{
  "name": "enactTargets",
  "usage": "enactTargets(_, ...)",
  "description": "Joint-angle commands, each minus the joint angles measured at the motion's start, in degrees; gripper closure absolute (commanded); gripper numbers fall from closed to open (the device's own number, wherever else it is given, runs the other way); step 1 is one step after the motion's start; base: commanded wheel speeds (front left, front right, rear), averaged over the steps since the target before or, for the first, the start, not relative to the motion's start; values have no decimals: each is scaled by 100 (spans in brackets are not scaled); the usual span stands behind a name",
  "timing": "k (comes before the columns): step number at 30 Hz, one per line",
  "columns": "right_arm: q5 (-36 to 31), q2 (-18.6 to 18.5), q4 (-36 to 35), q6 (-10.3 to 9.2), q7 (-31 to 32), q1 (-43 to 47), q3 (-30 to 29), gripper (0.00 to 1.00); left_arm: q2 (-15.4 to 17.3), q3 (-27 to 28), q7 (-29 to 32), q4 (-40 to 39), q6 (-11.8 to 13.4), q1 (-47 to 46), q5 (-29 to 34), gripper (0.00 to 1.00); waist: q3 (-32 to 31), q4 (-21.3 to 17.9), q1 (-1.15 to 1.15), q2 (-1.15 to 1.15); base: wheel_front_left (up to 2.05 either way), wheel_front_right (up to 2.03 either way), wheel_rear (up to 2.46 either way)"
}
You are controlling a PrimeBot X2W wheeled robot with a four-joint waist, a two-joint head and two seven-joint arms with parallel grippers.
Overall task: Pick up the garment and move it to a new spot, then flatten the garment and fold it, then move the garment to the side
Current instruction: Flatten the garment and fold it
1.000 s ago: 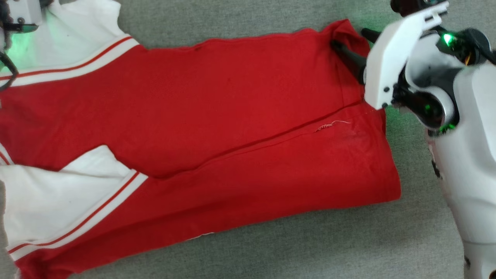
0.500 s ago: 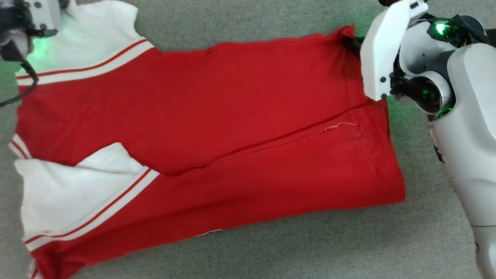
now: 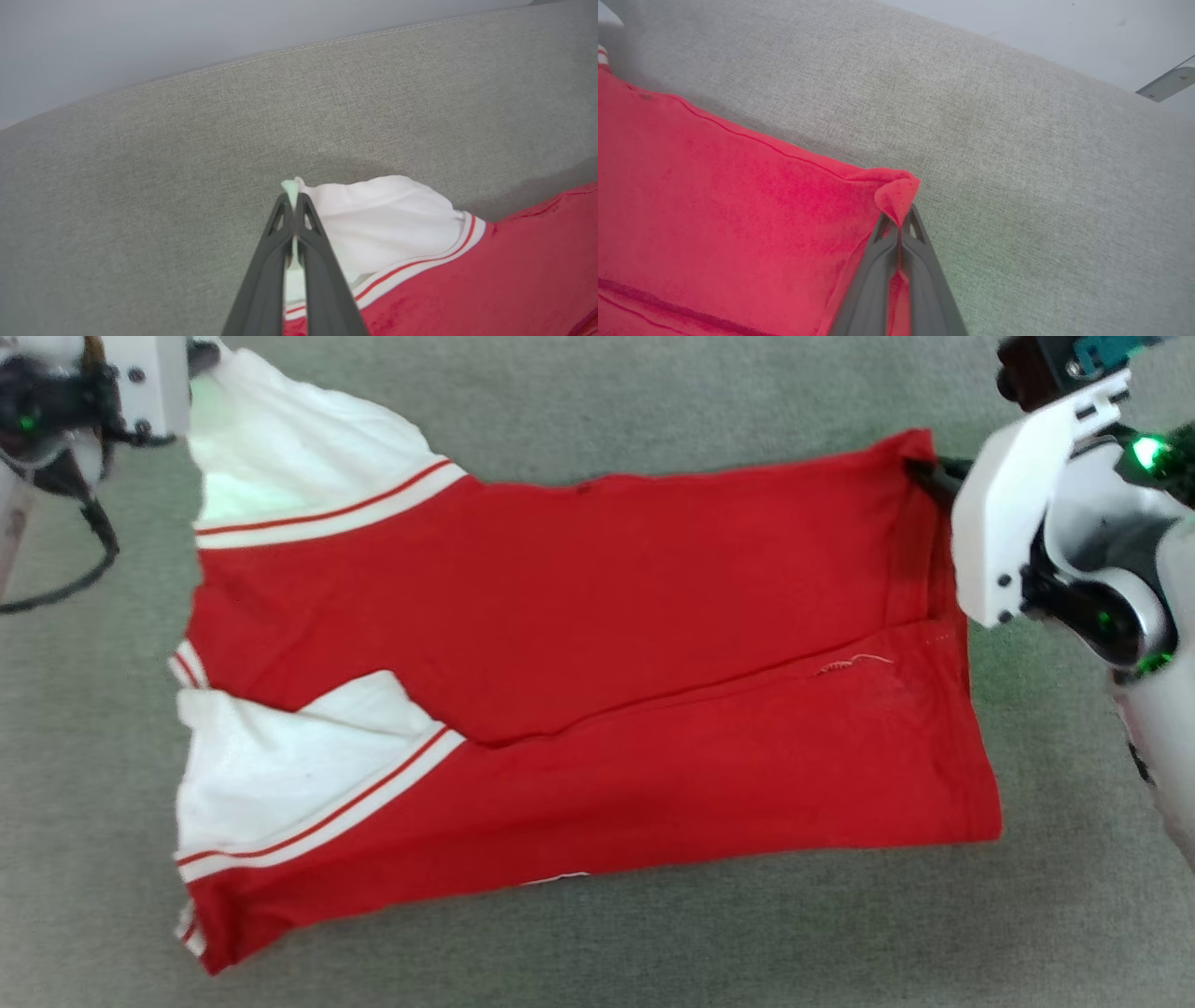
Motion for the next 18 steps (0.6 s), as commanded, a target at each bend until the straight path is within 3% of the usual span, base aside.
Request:
enactTargets(1, 27, -73, -83, -9, 26, 130, -11, 100, 58, -13, -4, -86, -11, 128, -23, 100, -272, 254, 0, 0, 0, 0, 0)
enactTargets(5, 116, -325, -468, -9, 168, 492, -115, 100, 256, -47, 67, -565, -5, 390, -85, 100, -501, 396, 0, 0, 0, 0, 0)
enactTargets(10, 193, -587, -925, -9, 401, 1114, -385, 100, 619, -43, 189, -1505, 205, 965, -261, 100, -774, 536, 0, 0, 0, 0, 0)
enactTargets(13, 283, -663, -1201, -9, 595, 1544, -602, 100, 946, -89, 288, -2346, 508, 1396, -336, 100, -904, 582, 0, 0, 0, 0, 0)
enactTargets(18, 314, -742, -1627, -9, 913, 2349, -1037, 100, 1705, -204, 545, -4047, 1335, 2217, -448, 100, -1045, 634, 0, 0, 0, 0, 0)
